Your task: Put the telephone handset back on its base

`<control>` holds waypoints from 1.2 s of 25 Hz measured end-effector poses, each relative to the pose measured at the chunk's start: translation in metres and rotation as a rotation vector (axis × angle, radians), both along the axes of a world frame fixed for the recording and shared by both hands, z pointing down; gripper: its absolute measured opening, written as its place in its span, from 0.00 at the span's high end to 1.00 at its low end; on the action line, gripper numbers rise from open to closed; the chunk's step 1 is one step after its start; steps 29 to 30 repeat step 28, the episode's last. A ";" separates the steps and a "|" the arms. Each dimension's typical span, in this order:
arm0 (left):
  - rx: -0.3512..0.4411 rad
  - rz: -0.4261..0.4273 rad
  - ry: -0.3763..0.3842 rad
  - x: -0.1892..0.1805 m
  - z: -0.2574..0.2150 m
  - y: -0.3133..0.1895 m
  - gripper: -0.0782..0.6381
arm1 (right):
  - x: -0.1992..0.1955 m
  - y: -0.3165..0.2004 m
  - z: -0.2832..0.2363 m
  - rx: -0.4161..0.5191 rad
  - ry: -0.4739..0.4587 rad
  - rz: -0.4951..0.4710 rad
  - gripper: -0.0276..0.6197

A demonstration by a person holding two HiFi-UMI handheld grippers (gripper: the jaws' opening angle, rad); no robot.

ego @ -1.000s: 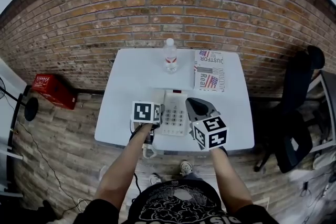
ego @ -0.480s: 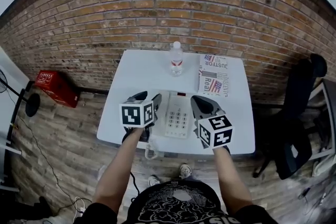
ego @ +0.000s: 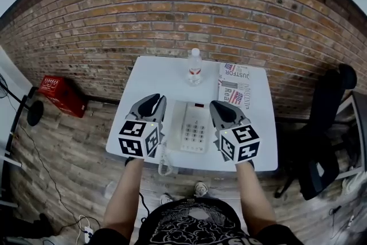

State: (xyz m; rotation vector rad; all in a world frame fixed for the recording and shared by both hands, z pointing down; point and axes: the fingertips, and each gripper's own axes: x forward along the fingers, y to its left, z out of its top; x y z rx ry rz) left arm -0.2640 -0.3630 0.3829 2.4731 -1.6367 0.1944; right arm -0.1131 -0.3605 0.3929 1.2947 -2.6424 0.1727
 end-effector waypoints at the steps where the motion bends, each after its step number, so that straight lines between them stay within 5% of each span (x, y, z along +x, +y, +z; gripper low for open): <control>1: 0.019 -0.006 0.000 -0.002 -0.003 0.003 0.81 | 0.000 0.001 -0.002 0.003 0.005 -0.002 0.96; 6: 0.051 -0.034 -0.014 -0.011 -0.005 0.014 0.88 | 0.000 0.004 -0.007 0.016 0.019 -0.008 0.95; 30: 0.021 -0.063 0.022 -0.022 0.008 0.023 0.88 | 0.004 0.004 -0.007 0.021 0.012 -0.006 0.96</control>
